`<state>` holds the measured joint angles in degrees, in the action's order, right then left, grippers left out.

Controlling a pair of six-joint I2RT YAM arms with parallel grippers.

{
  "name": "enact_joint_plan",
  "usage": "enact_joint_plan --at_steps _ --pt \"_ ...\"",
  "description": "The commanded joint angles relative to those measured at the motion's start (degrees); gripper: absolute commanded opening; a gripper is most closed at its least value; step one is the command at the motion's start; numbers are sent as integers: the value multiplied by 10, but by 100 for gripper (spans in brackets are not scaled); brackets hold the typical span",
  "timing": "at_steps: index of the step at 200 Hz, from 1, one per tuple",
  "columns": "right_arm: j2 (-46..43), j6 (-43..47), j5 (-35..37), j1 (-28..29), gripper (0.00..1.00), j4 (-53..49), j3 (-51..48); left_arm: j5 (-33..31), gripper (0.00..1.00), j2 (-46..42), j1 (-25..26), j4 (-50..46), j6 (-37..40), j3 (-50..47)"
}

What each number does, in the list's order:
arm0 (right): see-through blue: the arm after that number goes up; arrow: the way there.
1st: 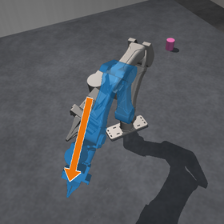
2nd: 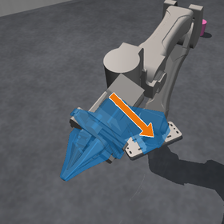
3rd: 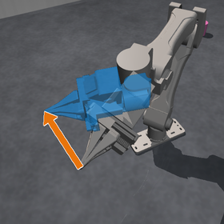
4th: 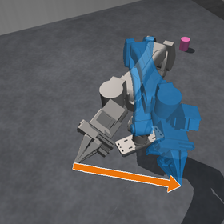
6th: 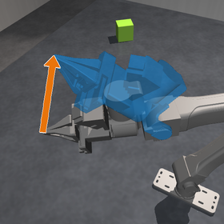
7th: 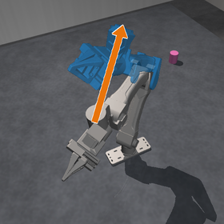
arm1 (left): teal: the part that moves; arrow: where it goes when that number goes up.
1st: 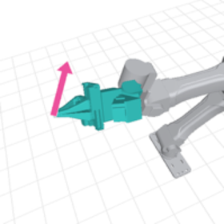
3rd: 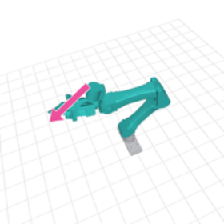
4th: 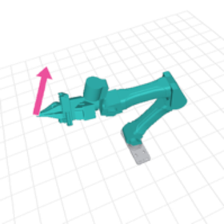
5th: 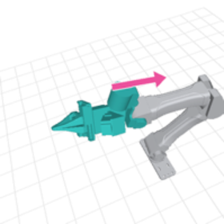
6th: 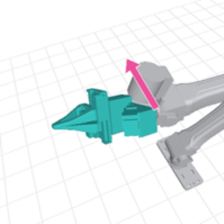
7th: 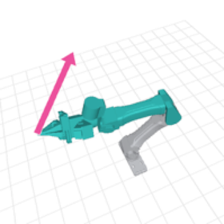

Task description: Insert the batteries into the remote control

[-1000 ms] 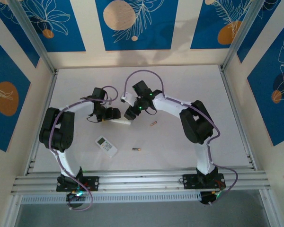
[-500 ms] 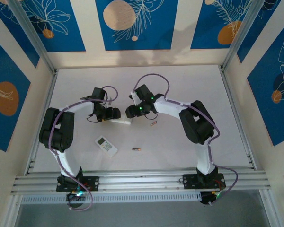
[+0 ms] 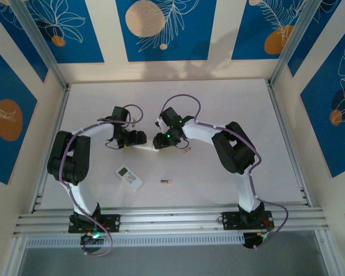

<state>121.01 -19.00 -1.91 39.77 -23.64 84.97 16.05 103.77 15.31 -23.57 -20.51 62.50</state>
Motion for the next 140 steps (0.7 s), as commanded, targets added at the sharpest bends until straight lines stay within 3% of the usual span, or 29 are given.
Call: enact_joint_plan --at_steps 1,42,100,140 --pt "33 9 57 7 44 -62 20 33 78 23 2 -1 -1 -7" --pt "56 -33 66 5 37 -103 46 33 78 25 2 0 1 -11" --pt "115 -131 5 51 32 -105 150 47 78 44 6 25 -12 -24" --pt "107 -239 -57 70 34 43 126 49 77 44 16 51 -24 -25"
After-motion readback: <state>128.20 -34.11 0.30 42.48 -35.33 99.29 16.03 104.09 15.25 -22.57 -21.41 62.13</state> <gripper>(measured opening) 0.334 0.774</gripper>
